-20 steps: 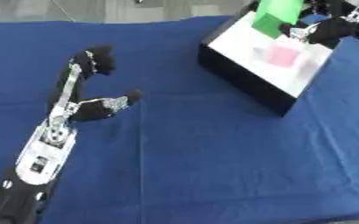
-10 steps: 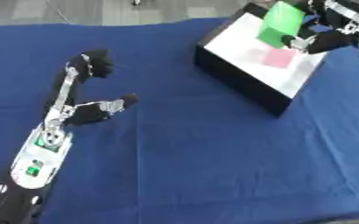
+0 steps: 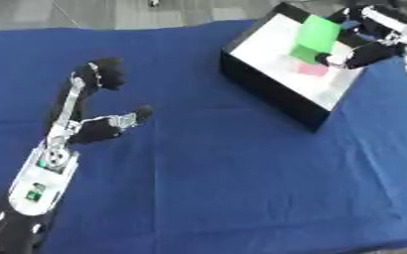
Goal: Pick up the objects with one hand, pass them to the other hand, and then place them into the box on the other side of the table.
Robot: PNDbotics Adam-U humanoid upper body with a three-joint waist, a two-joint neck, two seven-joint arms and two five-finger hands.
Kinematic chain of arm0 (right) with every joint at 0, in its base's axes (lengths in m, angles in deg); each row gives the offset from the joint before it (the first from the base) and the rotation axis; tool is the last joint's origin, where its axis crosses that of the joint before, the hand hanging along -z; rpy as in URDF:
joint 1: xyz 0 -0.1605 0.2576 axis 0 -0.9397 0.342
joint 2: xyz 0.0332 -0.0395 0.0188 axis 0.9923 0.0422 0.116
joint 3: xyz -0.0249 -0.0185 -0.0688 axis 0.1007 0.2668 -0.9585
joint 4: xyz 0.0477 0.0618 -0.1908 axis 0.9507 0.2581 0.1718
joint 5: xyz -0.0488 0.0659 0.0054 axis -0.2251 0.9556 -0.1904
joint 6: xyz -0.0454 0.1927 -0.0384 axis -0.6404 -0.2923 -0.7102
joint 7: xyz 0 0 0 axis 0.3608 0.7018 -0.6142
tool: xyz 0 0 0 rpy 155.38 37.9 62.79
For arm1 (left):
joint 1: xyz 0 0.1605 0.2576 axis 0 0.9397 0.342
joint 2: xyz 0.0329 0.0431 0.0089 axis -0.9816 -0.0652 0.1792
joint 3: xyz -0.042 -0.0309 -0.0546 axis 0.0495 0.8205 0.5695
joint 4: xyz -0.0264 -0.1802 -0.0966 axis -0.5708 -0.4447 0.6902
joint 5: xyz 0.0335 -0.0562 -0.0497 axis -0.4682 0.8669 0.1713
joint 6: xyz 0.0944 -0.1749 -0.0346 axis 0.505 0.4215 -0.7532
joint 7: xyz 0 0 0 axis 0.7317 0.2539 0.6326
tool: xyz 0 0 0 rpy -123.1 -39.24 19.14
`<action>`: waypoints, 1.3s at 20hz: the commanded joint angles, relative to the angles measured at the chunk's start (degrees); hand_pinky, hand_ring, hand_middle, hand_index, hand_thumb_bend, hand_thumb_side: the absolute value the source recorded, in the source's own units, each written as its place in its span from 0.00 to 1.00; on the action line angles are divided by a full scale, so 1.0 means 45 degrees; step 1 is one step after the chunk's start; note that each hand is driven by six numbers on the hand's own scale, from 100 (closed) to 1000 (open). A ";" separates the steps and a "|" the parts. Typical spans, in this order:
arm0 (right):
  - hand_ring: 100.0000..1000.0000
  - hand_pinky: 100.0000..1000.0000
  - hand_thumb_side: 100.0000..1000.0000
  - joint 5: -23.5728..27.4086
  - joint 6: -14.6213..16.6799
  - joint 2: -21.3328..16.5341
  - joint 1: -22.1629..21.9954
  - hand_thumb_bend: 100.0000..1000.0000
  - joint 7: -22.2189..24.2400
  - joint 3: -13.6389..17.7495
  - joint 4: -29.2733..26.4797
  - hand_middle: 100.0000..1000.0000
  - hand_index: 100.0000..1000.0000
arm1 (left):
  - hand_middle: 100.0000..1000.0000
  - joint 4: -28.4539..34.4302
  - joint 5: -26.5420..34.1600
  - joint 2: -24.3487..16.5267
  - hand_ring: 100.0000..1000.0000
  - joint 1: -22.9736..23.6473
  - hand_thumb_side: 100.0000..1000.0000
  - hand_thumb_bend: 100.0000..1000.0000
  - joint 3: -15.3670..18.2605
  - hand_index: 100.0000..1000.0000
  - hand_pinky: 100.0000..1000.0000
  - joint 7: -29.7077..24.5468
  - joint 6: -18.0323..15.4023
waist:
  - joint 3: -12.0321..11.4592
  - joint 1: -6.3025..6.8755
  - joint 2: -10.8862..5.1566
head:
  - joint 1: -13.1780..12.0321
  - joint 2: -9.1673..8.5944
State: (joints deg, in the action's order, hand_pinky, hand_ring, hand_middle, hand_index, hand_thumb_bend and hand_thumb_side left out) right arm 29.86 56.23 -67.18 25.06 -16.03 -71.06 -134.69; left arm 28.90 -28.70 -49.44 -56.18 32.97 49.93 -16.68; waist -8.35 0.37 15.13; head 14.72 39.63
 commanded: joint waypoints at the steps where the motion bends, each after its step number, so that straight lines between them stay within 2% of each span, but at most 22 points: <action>1: 1.00 0.88 0.08 -0.0318 0.0198 -0.0482 0.0075 0.50 0.0120 0.0213 -0.0231 0.81 0.88 | 0.59 0.0201 0.0063 -0.0136 0.59 -0.0218 0.26 0.75 0.0065 0.79 0.62 0.0042 0.0002 | 0.0019 0.0130 -0.0464 | -0.0024 -0.0091; 7: 1.00 0.89 0.08 -0.0504 0.0309 -0.0470 0.0030 0.50 0.0043 0.0288 -0.0253 0.86 0.90 | 0.59 0.0193 0.0057 -0.0161 0.59 -0.0204 0.26 0.75 0.0041 0.79 0.62 0.0034 -0.0013 | 0.0036 0.0148 -0.0469 | -0.0017 -0.0092; 12: 1.00 0.89 0.05 -0.0087 0.0169 -0.0460 0.0037 0.48 -0.0095 0.0319 -0.0517 0.85 0.89 | 0.59 0.0191 0.0033 -0.0185 0.59 -0.0212 0.25 0.75 0.0042 0.79 0.62 0.0041 -0.0020 | 0.0041 0.0159 -0.0481 | -0.0031 -0.0092; 14: 1.00 0.88 0.04 0.0363 -0.0026 -0.0460 0.0045 0.39 -0.0328 0.0405 -0.0699 0.85 0.89 | 0.59 0.0207 0.0040 -0.0196 0.59 -0.0224 0.25 0.75 0.0043 0.79 0.62 0.0050 -0.0022 | 0.0044 0.0157 -0.0490 | -0.0079 -0.0073; 15: 1.00 0.88 0.05 0.0696 -0.0169 -0.0464 0.0049 0.27 -0.0495 0.0448 -0.0833 0.86 0.89 | 0.59 0.0219 0.0046 -0.0205 0.59 -0.0233 0.25 0.74 0.0044 0.79 0.62 0.0054 -0.0019 | 0.0043 0.0158 -0.0494 | -0.0131 -0.0062; 16: 1.00 0.88 0.05 0.1213 -0.0342 -0.0467 0.0061 0.22 -0.0710 0.0508 -0.1006 0.86 0.88 | 0.59 0.0237 0.0049 -0.0219 0.59 -0.0247 0.25 0.73 0.0051 0.79 0.62 0.0065 -0.0007 | 0.0041 0.0162 -0.0501 | -0.0239 -0.0051; 17: 1.00 0.88 0.05 0.1742 -0.0509 -0.0498 0.0050 0.07 -0.0902 0.0540 -0.1189 0.87 0.87 | 0.59 0.0256 0.0051 -0.0234 0.59 -0.0260 0.25 0.71 0.0056 0.79 0.62 0.0076 0.0010 | 0.0038 0.0164 -0.0506 | -0.0336 -0.0047; 18: 1.00 0.88 0.06 0.2409 -0.0607 -0.0519 0.0040 0.02 -0.1171 0.0624 -0.1434 0.87 0.85 | 0.59 0.0282 0.0055 -0.0261 0.59 -0.0279 0.25 0.69 0.0078 0.79 0.62 0.0104 0.0050 | 0.0038 0.0170 -0.0515 | -0.0505 -0.0046; 23: 1.00 0.88 0.28 0.5372 -0.0821 -0.0773 -0.0302 0.00 -0.2158 0.0974 -0.2567 0.84 0.83 | 0.59 0.0572 0.0098 -0.0469 0.60 -0.0407 0.30 0.61 0.0156 0.79 0.62 0.0329 0.0577 | 0.0009 0.0168 -0.0562 | -0.1034 -0.0037; 26: 1.00 0.89 0.35 0.6715 -0.0834 -0.0902 -0.0679 0.00 -0.2435 0.1195 -0.2950 0.85 0.84 | 0.60 0.0911 0.0041 -0.0762 0.61 -0.0597 0.31 0.60 0.0180 0.79 0.63 0.0384 0.1042 | -0.0029 0.0171 -0.0594 | -0.1305 -0.0010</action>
State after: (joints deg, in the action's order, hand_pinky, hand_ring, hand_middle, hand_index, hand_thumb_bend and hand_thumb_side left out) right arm 57.41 52.48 -68.25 21.55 -26.25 -66.88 -146.26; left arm 31.33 -28.63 -51.82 -57.64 33.34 51.47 -12.80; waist -8.53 0.62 14.93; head 9.44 39.65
